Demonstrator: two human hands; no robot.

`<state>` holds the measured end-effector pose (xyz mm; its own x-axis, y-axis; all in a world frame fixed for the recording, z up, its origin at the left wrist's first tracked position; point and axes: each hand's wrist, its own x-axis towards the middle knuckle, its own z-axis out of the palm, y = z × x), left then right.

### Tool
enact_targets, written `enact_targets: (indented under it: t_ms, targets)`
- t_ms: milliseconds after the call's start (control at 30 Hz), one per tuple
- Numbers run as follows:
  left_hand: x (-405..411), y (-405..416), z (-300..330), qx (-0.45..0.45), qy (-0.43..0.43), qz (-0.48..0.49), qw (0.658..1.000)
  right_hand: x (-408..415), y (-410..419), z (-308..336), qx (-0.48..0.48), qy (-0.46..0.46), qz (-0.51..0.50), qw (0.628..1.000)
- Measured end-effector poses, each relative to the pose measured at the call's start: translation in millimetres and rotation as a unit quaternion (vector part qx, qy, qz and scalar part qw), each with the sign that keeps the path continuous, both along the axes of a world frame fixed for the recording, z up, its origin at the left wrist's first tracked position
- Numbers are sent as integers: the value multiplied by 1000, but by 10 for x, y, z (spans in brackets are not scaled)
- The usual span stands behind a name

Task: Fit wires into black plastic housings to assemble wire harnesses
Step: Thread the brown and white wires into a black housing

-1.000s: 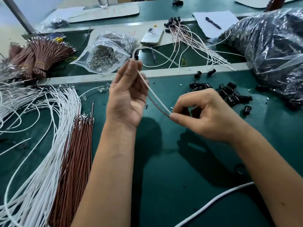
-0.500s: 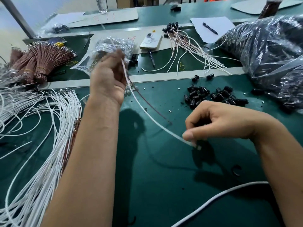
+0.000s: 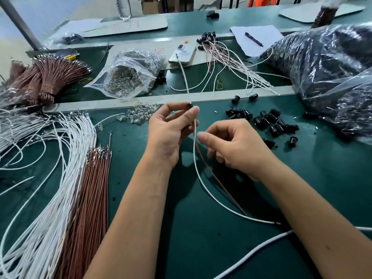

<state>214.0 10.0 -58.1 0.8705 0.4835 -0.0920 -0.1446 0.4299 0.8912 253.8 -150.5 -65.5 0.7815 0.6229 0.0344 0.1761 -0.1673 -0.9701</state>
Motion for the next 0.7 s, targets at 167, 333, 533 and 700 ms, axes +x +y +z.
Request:
enact_targets:
  t_ms: [167, 333, 533, 700]
  targets:
    - [-47, -78, -20, 61, -28, -49, 997, 5, 41, -17, 35, -22, -46, 998]
    - [-62, -49, 5, 57, -48, -19, 997, 81, -105, 57, -65, -19, 96, 993]
    - [-96, 19, 41, 66, -77, -15, 995, 81, -164, 100, -118, -14, 207, 971]
    - [-95, -57, 44, 120, -101, -58, 986, 71, -20, -32, 62, 6, 0, 998]
